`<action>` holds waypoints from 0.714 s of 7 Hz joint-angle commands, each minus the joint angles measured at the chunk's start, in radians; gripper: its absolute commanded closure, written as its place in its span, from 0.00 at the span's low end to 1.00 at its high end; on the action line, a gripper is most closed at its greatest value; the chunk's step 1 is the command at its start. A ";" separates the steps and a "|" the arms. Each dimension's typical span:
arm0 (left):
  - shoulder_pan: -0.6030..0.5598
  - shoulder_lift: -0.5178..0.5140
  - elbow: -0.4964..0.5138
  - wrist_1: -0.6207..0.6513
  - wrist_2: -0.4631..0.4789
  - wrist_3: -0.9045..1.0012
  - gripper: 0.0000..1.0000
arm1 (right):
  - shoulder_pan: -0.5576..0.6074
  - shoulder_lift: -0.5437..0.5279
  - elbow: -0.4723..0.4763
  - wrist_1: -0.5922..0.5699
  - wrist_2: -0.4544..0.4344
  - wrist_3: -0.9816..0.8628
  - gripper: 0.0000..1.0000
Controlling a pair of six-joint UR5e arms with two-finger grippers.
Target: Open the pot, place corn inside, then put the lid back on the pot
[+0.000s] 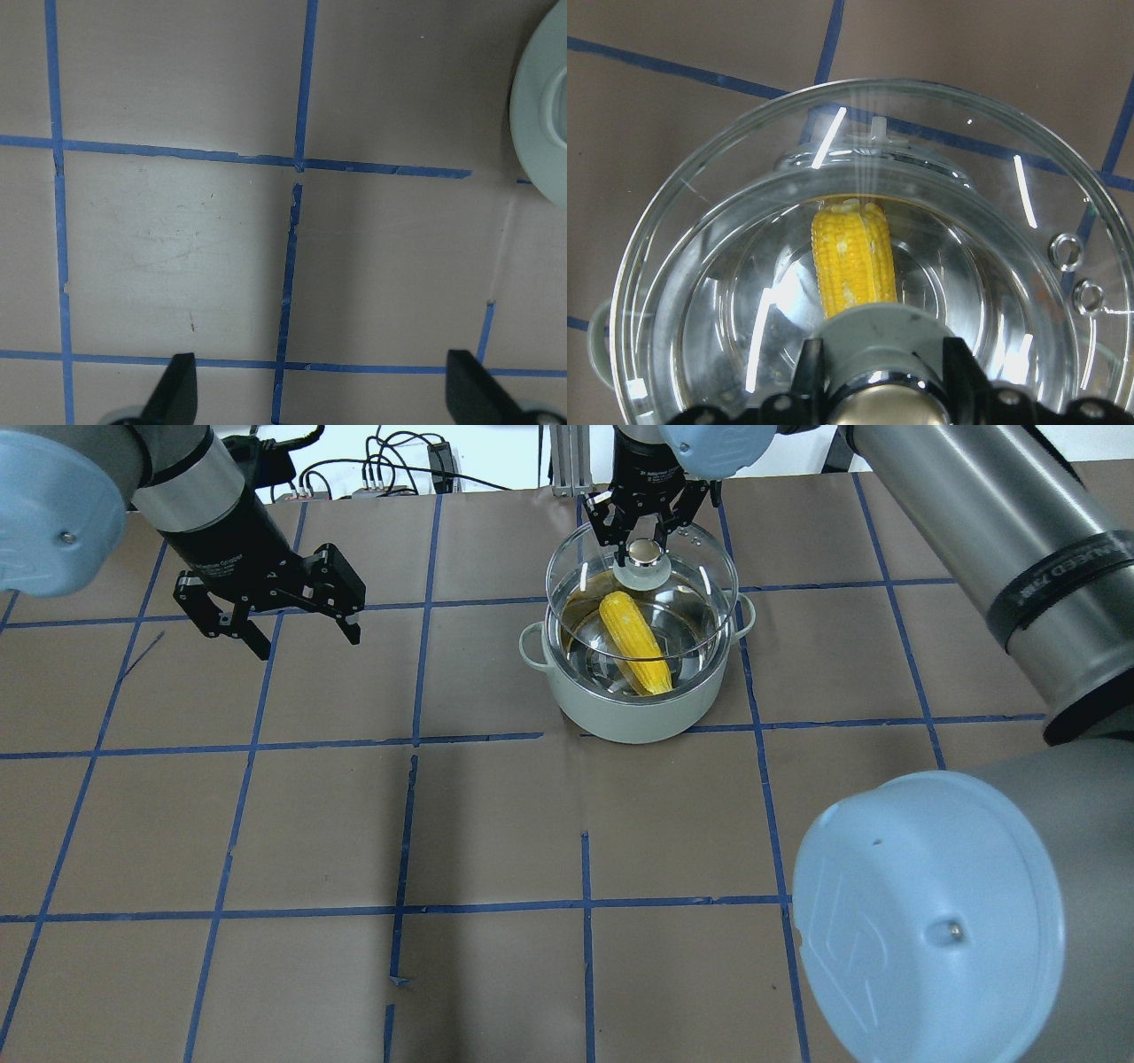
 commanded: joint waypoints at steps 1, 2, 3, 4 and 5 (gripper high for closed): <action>0.001 -0.007 0.000 0.041 -0.002 0.002 0.00 | 0.005 0.000 0.005 -0.001 0.005 -0.001 0.92; 0.001 -0.009 0.012 0.039 0.006 0.000 0.00 | 0.005 0.000 0.014 0.001 0.003 -0.006 0.92; 0.003 -0.007 0.014 0.036 0.003 0.000 0.00 | 0.003 0.000 0.031 0.001 0.003 -0.010 0.92; 0.003 -0.007 0.012 0.036 -0.009 -0.003 0.00 | 0.003 -0.003 0.034 0.001 0.003 -0.011 0.92; 0.003 -0.006 0.011 0.035 -0.009 -0.003 0.00 | 0.003 -0.006 0.036 0.001 0.003 -0.011 0.92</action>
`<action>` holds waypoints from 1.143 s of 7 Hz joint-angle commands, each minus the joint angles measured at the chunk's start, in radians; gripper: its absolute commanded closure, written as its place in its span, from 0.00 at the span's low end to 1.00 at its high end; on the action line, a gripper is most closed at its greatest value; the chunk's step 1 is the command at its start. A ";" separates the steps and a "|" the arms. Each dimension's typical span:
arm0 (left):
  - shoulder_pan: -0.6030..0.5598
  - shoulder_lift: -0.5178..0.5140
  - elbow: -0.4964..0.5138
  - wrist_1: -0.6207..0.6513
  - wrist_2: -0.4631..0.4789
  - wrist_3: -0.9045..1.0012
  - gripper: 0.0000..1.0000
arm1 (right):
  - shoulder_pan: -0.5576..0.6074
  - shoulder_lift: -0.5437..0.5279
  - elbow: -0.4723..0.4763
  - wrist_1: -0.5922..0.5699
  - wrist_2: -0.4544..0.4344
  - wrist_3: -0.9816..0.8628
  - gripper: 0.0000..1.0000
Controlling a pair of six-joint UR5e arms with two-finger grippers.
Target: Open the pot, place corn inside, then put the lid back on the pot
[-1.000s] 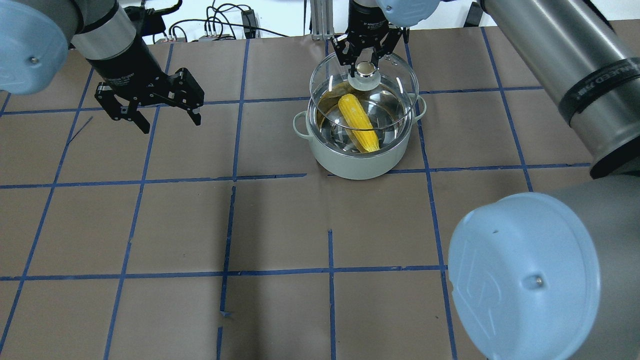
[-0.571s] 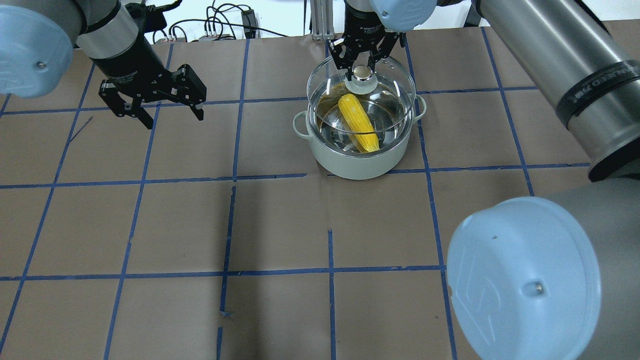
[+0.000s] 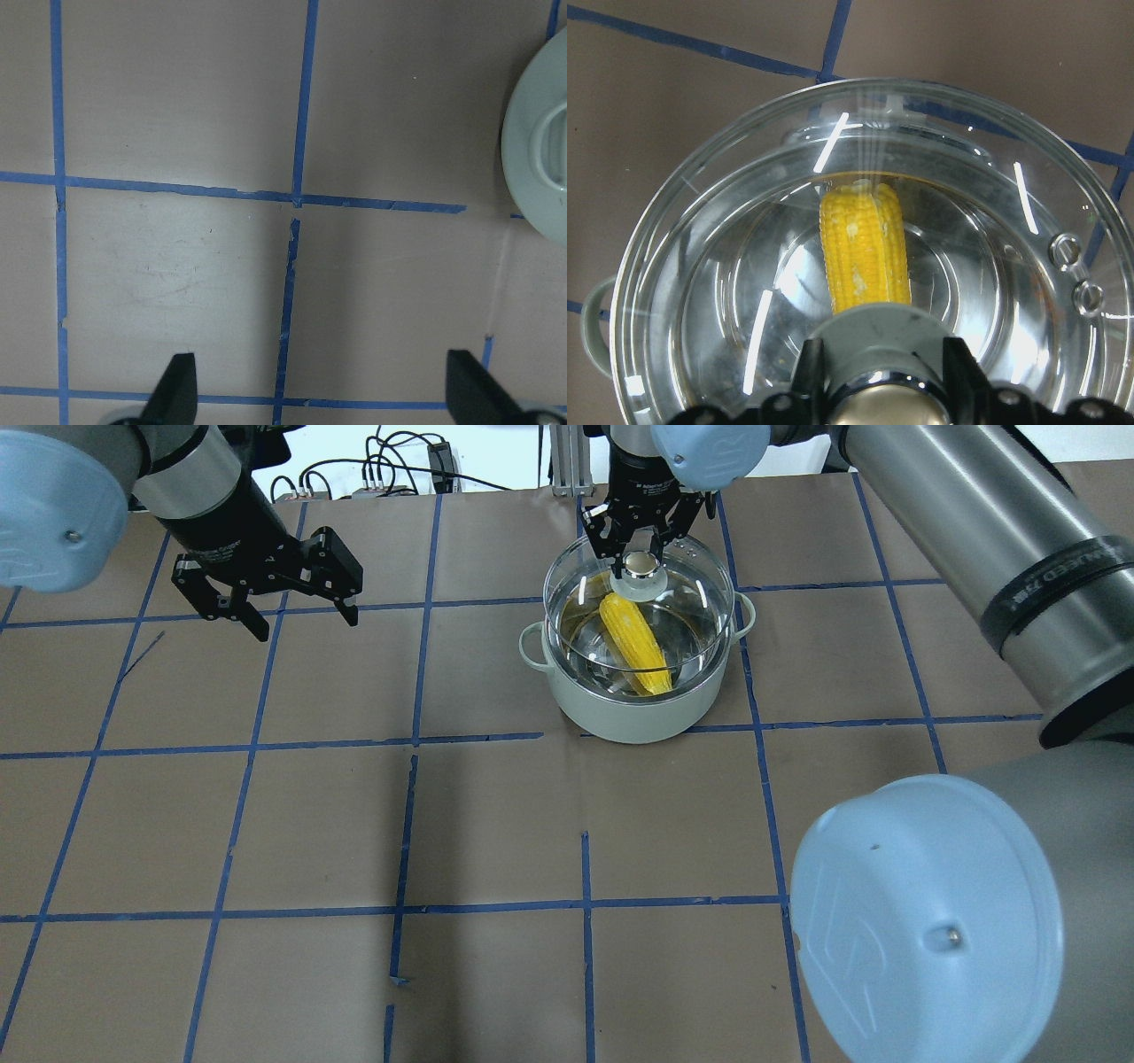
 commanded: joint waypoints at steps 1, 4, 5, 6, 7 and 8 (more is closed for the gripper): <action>0.000 0.003 -0.004 -0.001 -0.007 -0.001 0.00 | 0.000 -0.003 0.004 0.002 0.000 -0.001 0.92; 0.000 0.003 -0.004 -0.001 -0.007 -0.001 0.00 | 0.001 -0.003 0.010 0.002 0.000 0.001 0.92; 0.000 0.003 -0.004 -0.001 -0.009 0.000 0.00 | 0.001 -0.006 0.021 0.000 0.000 0.001 0.92; 0.000 0.003 -0.004 -0.001 -0.009 0.001 0.00 | 0.001 -0.006 0.024 0.000 0.000 -0.001 0.92; 0.000 0.003 -0.005 0.000 -0.009 0.001 0.00 | 0.001 -0.006 0.024 0.000 0.000 0.001 0.92; 0.000 0.003 -0.006 0.000 -0.009 0.001 0.00 | 0.001 -0.006 0.024 0.000 0.000 0.001 0.92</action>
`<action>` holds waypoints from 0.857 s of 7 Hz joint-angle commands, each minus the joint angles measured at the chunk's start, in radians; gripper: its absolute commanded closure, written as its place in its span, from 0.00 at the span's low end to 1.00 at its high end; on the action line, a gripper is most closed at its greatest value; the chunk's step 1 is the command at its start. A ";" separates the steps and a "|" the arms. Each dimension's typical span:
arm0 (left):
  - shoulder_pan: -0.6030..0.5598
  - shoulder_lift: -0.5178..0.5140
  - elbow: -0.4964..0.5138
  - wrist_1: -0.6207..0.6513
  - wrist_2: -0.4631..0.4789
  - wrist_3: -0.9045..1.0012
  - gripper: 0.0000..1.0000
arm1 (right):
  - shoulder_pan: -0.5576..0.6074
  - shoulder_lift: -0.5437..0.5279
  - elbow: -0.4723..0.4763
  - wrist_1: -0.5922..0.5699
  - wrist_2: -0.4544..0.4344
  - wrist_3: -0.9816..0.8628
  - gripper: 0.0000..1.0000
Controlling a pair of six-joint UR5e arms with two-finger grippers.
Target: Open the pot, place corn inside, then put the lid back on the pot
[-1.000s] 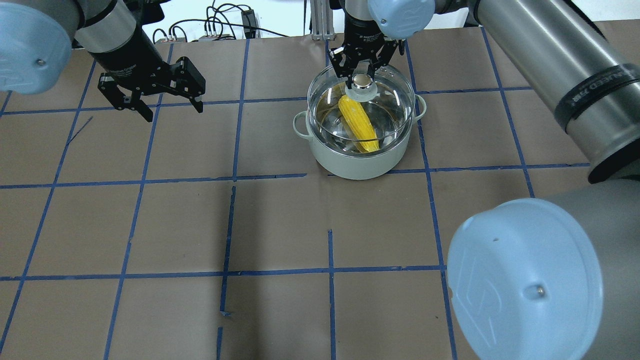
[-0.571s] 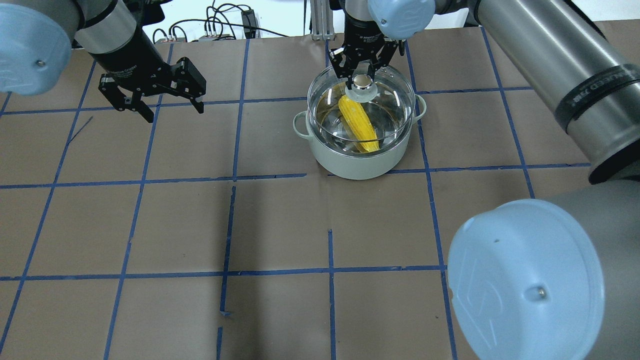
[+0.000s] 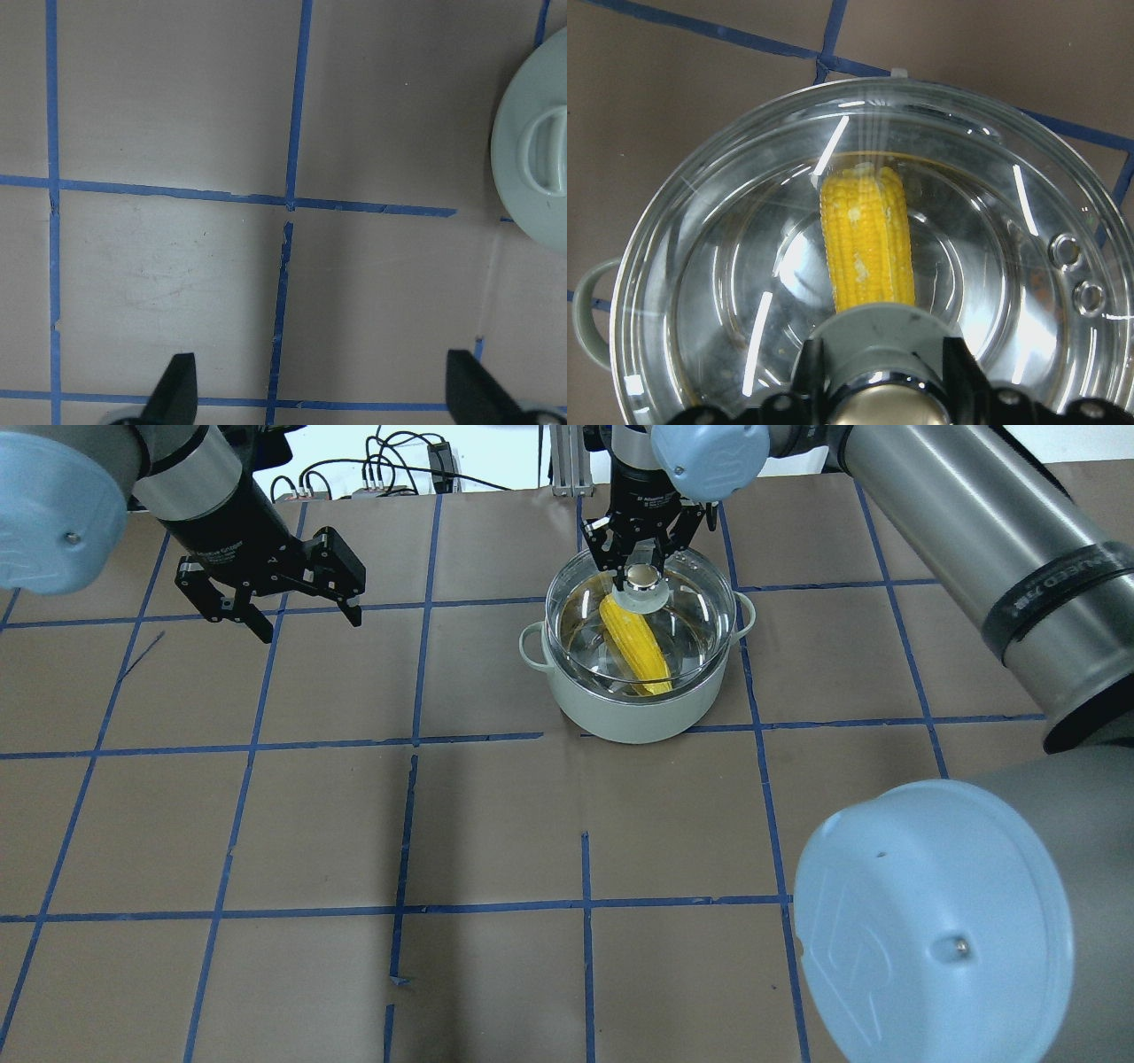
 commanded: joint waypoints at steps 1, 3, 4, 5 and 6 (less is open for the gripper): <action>0.000 0.000 -0.001 0.002 0.000 0.000 0.00 | -0.001 -0.005 -0.002 0.000 0.000 0.005 0.92; 0.000 0.000 -0.001 0.004 0.000 0.000 0.00 | -0.002 -0.017 -0.001 0.005 -0.002 0.005 0.92; 0.002 0.000 -0.001 0.004 0.000 0.000 0.00 | 0.000 -0.017 0.001 0.008 -0.002 0.005 0.92; 0.002 0.000 -0.001 0.004 0.000 0.000 0.00 | 0.000 -0.022 0.004 0.009 0.000 0.005 0.92; 0.002 0.000 -0.001 0.004 0.000 0.000 0.00 | 0.000 -0.023 0.013 0.009 0.000 0.003 0.92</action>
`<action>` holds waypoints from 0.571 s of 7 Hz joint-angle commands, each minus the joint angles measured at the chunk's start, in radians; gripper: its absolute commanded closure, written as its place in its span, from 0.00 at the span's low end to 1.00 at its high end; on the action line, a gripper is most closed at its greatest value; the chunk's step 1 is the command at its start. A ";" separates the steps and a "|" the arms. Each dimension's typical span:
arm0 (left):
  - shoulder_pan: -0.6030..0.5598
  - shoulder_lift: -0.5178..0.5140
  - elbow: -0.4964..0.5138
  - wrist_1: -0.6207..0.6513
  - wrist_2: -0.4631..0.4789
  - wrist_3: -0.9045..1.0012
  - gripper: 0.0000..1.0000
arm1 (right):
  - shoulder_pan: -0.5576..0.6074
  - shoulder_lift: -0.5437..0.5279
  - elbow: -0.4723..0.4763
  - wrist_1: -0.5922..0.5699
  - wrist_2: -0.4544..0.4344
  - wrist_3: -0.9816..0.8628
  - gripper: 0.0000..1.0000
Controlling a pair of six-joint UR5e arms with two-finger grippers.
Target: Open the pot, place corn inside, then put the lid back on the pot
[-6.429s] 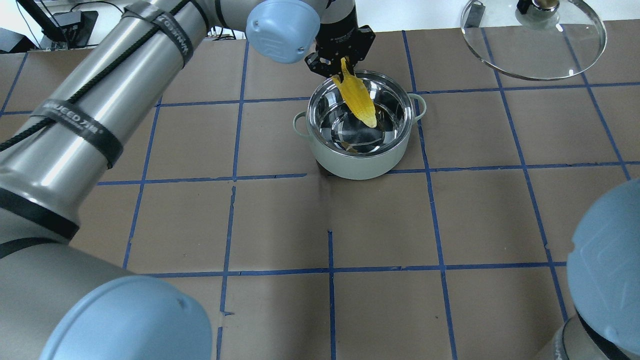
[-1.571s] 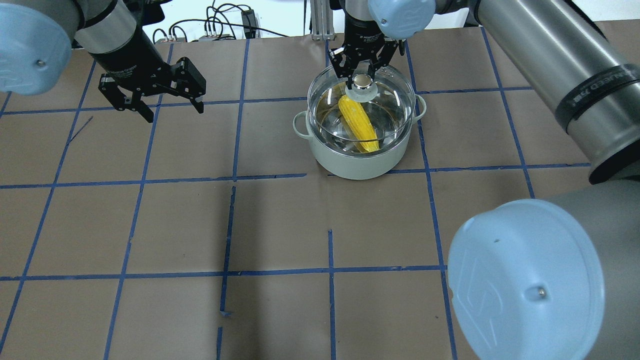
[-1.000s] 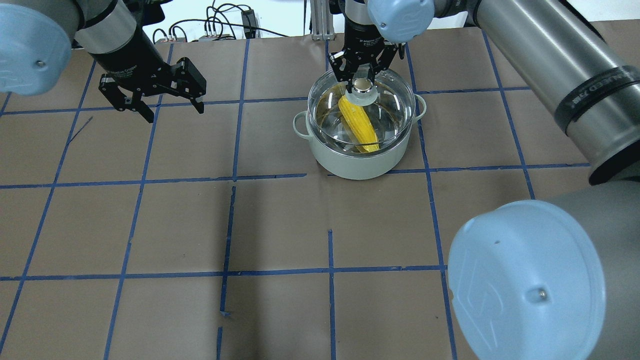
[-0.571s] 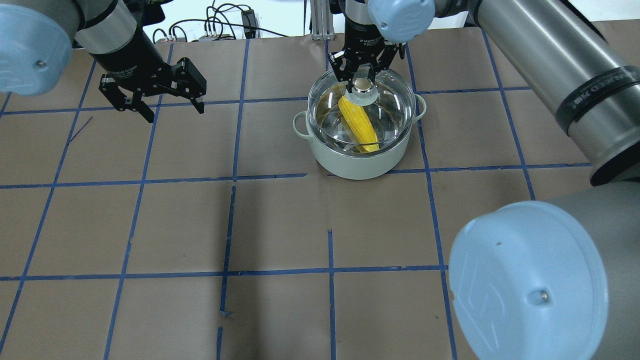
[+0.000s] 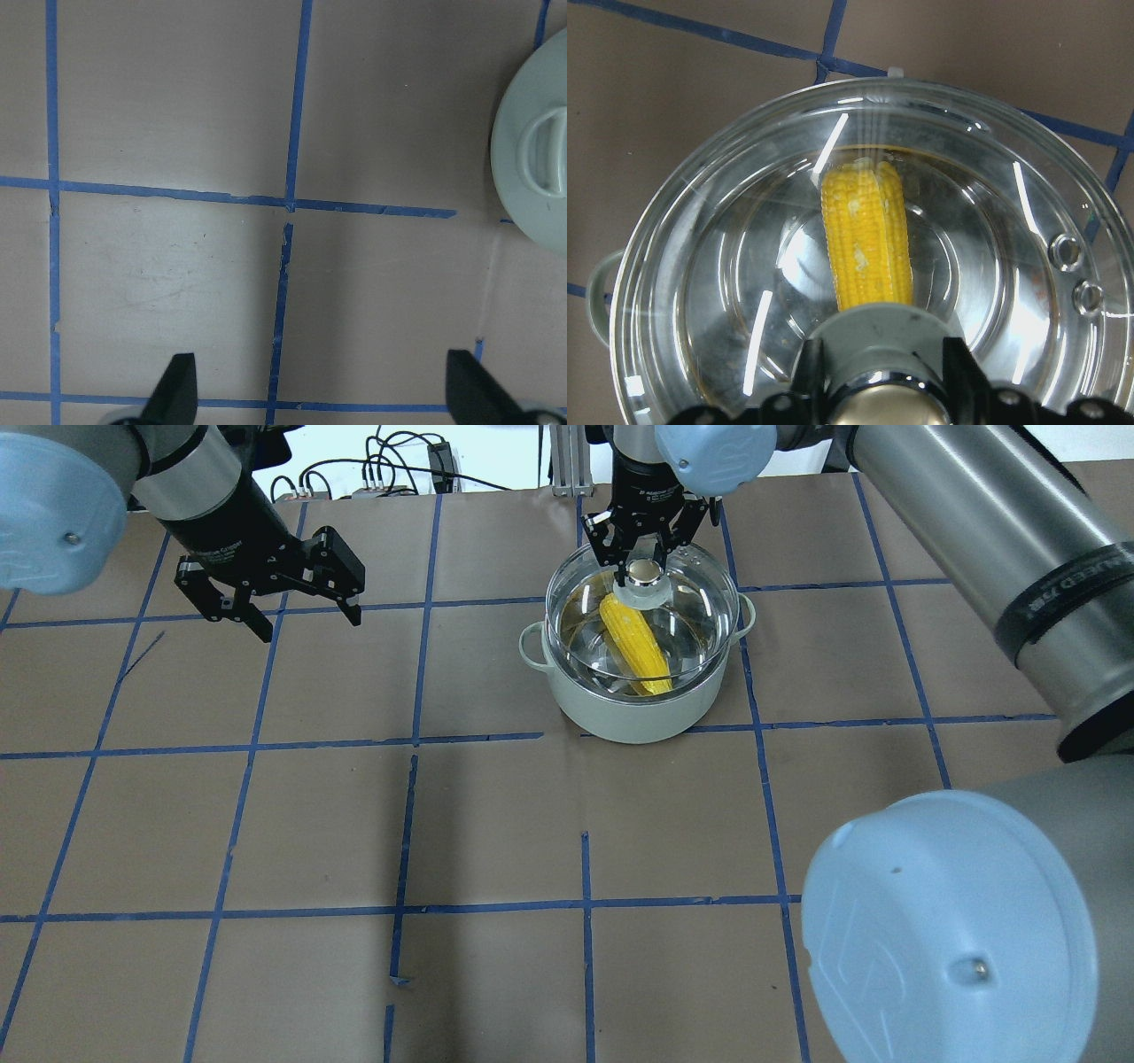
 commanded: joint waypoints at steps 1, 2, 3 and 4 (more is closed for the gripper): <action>0.000 0.000 -0.002 0.000 0.000 0.000 0.00 | 0.000 -0.009 0.020 0.001 0.000 -0.003 0.92; 0.000 0.000 -0.003 0.000 0.000 0.000 0.00 | 0.000 -0.009 0.024 0.001 0.000 -0.006 0.92; 0.000 0.000 -0.006 0.000 0.000 0.000 0.00 | 0.000 -0.009 0.024 0.001 0.000 -0.006 0.92; 0.000 0.000 -0.006 0.002 -0.002 0.000 0.00 | 0.000 -0.009 0.024 0.005 0.000 -0.006 0.92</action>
